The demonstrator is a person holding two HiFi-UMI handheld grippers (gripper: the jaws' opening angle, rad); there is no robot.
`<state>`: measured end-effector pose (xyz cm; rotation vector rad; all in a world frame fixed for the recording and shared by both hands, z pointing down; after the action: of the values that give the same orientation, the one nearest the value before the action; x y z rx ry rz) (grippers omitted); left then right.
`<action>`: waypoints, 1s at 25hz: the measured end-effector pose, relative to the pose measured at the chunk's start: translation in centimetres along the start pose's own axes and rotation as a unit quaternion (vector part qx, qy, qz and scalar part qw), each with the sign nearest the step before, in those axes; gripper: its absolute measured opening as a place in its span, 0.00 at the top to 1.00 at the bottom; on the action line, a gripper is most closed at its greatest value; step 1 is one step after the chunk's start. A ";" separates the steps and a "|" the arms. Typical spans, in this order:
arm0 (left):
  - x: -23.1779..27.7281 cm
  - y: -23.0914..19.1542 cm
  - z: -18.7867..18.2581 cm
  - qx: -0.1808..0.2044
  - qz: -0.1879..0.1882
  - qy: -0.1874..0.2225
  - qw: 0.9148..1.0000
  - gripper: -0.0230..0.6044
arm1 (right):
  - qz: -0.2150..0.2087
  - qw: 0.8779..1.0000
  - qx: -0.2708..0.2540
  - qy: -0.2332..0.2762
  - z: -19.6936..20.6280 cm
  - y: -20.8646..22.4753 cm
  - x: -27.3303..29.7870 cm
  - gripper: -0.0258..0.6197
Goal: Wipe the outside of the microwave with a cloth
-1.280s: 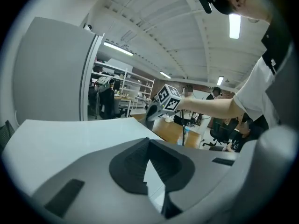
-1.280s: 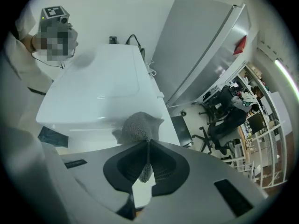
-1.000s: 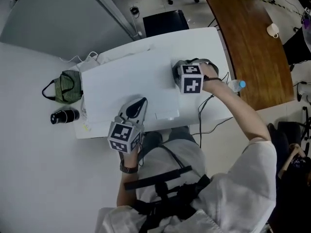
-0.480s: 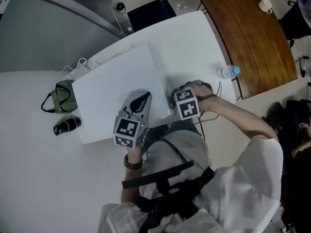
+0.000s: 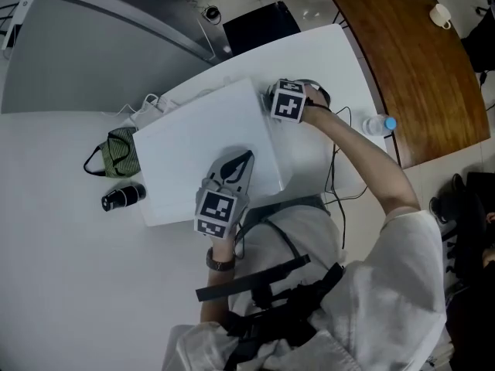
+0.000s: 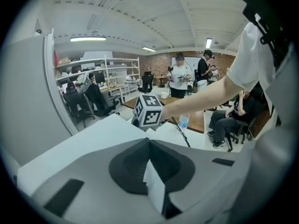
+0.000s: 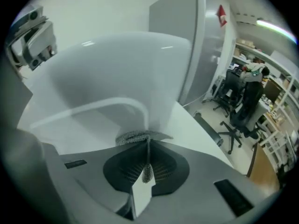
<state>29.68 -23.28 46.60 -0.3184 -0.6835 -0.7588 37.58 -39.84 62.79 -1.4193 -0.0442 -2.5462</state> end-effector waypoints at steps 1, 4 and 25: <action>0.2 -0.1 0.1 -0.004 0.000 -0.004 1.000 0.92 | 0.018 1.000 0.020 0.009 0.1 1.3 0.2 0.91; 0.5 -0.2 0.3 -0.014 -0.001 -0.006 1.000 0.92 | 0.031 0.998 0.052 0.034 0.5 1.6 0.8 0.91; 0.6 1.0 1.7 -0.049 0.051 0.023 0.997 0.92 | -0.105 0.990 0.096 0.013 7.8 -7.7 5.6 0.91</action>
<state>29.95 -22.01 48.23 -0.4196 -0.5829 -0.7019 39.63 -32.32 72.30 -1.3715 -0.4440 -2.6397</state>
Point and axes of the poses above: the fingertips, and each gripper's own axes: x forward along the fingers, y to its right, z out of its underside, the point moved 5 cm from there along -x, backward along the fingers, and after that the axes turned 6 degrees about -x, right-handed, at the moved point
